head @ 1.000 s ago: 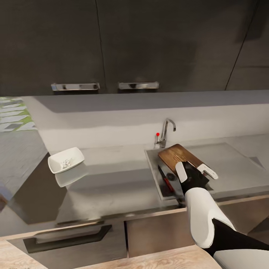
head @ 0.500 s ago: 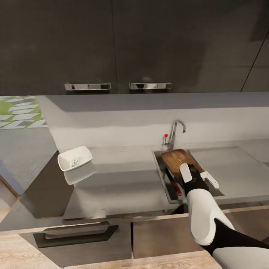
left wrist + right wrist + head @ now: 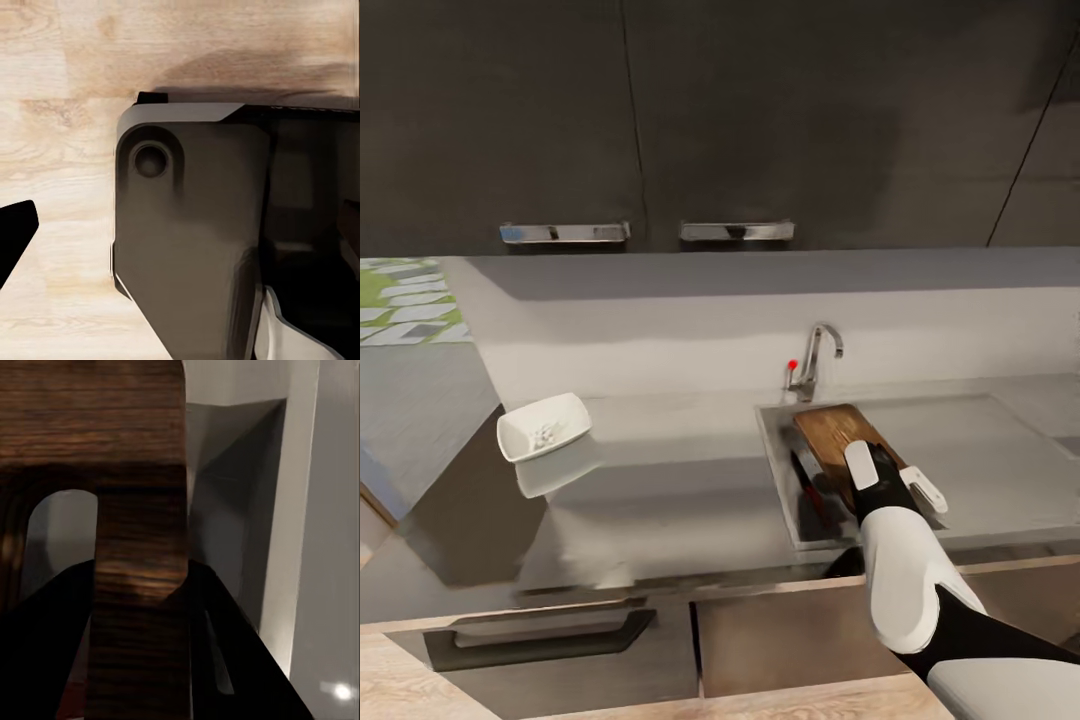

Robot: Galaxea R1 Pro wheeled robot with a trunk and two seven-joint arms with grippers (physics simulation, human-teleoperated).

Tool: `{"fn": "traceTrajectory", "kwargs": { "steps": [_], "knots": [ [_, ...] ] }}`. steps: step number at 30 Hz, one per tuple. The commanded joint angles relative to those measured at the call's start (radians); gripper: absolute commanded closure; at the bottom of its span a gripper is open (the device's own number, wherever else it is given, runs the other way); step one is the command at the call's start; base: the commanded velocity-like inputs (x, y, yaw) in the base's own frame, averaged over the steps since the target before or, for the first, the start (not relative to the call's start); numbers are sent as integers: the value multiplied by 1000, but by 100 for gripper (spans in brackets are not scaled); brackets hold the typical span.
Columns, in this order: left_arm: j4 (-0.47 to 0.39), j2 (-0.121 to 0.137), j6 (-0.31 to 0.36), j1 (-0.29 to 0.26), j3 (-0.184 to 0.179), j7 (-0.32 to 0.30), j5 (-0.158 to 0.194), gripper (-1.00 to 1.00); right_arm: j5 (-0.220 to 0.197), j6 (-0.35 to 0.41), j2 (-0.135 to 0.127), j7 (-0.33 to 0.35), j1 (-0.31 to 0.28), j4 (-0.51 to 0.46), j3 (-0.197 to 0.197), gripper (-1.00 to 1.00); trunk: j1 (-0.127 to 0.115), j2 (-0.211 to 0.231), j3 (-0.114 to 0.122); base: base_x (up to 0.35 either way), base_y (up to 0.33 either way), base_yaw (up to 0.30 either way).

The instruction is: In the kitchen, take the Vidalia onion out of the sink, dice it on the chopping board with the paring knife, put the diced onion into the bowl on the countertop, then place both the paring knife and the chopping board into the sink.

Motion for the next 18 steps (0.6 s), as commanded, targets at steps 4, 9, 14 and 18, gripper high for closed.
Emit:
{"fn": "traceTrajectory", "kwargs": {
  "steps": [4,9,14,18],
  "knots": [
    [6,-2,-7,-2,-8,1,8,-100,3,10,1,-2,1,1,-2,100,1,-2,-2,157,-256,0],
    [6,-1,-6,-2,-8,1,8,-100,3,10,1,1,1,12,0,100,1,-2,-2,83,-129,0],
    [6,-1,-6,-2,-8,0,8,-100,1,-35,1,7,1,69,0,100,1,-2,-2,74,24,0],
    [6,-1,-6,-2,-8,0,8,-100,-1,-63,1,7,1,101,1,100,1,-2,-2,176,138,0]
  ]
}}
